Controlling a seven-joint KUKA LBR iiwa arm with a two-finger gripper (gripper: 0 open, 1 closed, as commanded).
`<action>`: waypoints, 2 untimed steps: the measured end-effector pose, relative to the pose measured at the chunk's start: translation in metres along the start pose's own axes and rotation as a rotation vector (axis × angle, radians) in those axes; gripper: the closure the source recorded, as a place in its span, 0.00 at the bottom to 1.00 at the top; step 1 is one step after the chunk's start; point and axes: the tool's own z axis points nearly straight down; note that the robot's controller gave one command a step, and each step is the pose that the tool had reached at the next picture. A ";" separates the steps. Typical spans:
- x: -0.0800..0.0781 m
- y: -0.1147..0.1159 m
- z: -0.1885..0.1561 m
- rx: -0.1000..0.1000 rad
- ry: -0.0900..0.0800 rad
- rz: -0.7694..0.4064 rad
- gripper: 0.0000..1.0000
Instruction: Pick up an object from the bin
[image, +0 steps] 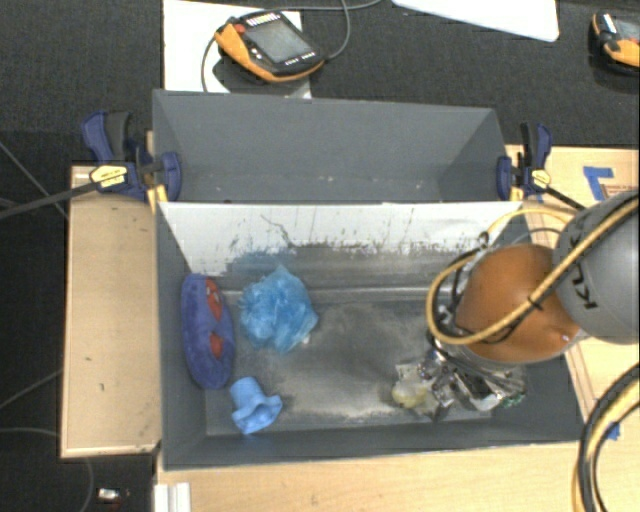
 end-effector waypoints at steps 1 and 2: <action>-0.003 -0.001 -0.098 0.005 -0.009 0.005 1.00; -0.001 0.000 -0.093 0.000 -0.001 0.005 1.00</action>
Offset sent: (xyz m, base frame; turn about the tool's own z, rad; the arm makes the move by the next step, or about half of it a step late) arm -0.0021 0.0004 0.0887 0.0008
